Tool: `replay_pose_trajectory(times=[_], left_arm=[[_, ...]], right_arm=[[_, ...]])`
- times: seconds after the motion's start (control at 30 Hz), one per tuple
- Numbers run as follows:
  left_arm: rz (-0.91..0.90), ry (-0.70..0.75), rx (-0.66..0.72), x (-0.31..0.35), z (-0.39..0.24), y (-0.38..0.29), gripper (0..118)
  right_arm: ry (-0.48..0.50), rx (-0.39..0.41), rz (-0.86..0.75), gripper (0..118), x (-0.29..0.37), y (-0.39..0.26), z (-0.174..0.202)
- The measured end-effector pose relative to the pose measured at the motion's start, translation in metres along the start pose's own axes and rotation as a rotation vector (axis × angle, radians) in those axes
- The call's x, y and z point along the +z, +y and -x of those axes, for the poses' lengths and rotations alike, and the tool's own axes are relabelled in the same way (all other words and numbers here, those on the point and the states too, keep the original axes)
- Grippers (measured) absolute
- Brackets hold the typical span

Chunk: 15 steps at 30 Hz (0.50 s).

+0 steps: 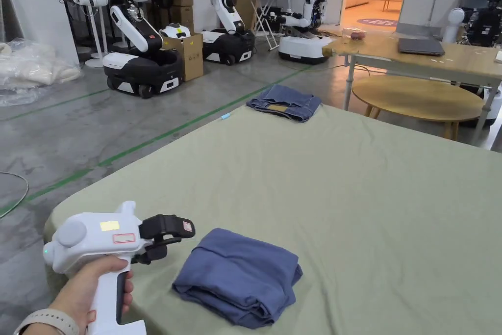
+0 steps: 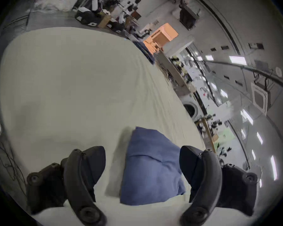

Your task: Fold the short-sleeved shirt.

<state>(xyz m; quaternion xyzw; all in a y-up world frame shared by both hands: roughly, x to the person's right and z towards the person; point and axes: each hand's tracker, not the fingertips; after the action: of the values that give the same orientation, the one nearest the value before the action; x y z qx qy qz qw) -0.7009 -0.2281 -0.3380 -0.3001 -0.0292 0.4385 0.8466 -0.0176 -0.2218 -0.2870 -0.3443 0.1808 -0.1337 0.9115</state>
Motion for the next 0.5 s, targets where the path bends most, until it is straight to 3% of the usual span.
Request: replay_pose_trajectory(times=[0.03, 0.07, 0.1, 0.23, 0.33, 0.5], left_arm=[[-0.024, 0.0, 0.028, 0.008, 0.0, -0.002, 72], [-0.045, 0.014, 0.042, 0.014, -0.001, -0.005, 32], [-0.066, 0.034, 0.04, 0.018, -0.004, -0.011, 5], [-0.071, 0.093, -0.073, 0.024, -0.043, -0.036, 2], [-0.105, 0.149, -0.285, 0.014, -0.109, -0.067, 2], [-0.232, 0.197, -0.671, -0.016, -0.234, -0.138, 2]], right_arm=[[0.001, 0.002, -0.005, 0, 0.003, 0.0, 0.0], [0.004, 0.004, -0.011, 0, 0.006, 0.0, 0.0], [0.009, 0.003, -0.018, 0, 0.009, 0.001, -0.001], [0.018, 0.029, -0.046, 0, 0.025, 0.006, -0.002], [-0.001, 0.075, -0.091, 0, 0.041, 0.02, -0.007], [-0.154, 0.107, -0.257, 0, 0.082, 0.082, -0.024]])
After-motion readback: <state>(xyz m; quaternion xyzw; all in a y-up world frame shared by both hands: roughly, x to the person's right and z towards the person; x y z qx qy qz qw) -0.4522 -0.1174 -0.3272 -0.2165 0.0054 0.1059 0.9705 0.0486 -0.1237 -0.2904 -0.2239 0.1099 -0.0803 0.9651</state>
